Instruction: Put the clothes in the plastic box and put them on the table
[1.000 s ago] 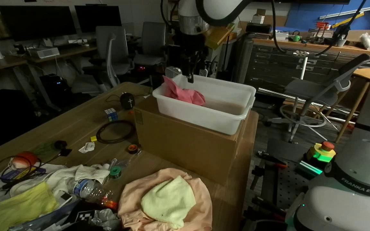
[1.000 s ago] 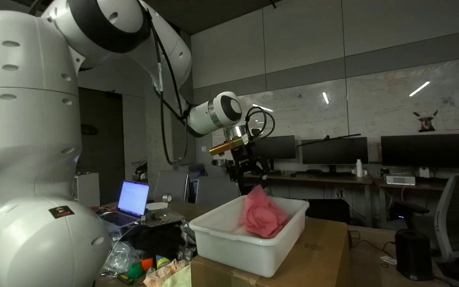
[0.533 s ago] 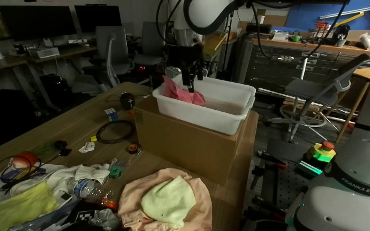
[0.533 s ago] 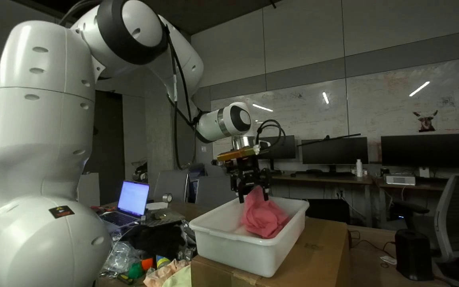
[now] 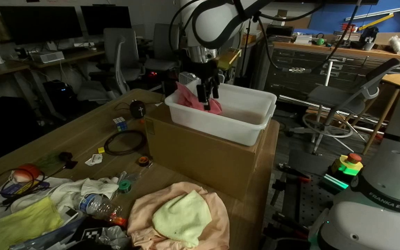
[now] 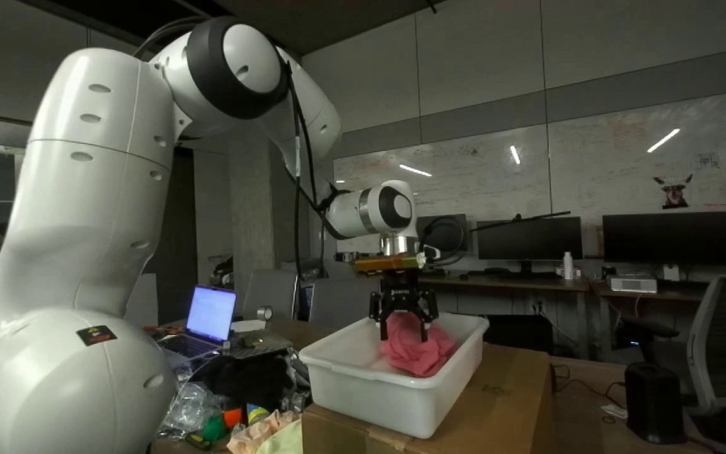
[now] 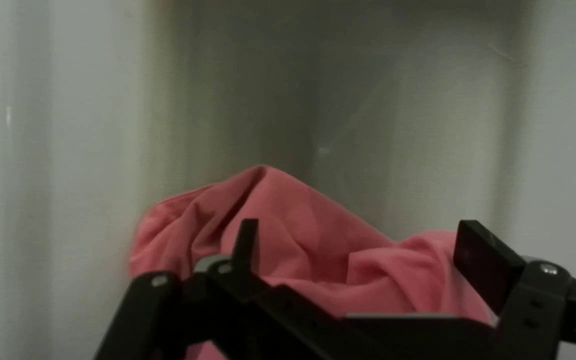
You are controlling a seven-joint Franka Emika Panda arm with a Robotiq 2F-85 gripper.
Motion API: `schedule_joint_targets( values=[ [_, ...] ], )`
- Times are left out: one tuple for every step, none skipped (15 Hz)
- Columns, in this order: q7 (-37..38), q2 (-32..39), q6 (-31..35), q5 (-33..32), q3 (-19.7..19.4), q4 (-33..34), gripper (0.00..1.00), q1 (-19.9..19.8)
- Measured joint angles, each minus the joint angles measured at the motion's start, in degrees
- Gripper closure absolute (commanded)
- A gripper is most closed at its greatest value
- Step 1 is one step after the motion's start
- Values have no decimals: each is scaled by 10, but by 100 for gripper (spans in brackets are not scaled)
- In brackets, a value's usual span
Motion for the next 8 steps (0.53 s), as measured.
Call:
schedule_joint_targets(
  values=[
    [-8,5,1,6,-1,1,0,-1],
    [-15,9,1,12,-1,3,0,-2],
    [-21,13,1,15,-1,4,0,-4],
    [-28,16,2,19,-1,4,0,-5],
    [-36,19,3,23,-1,5,0,-6],
    [-44,21,5,26,-1,5,0,-8],
    [-53,23,8,27,-1,5,0,-9],
    [-60,26,13,27,-1,4,0,-10]
  ],
)
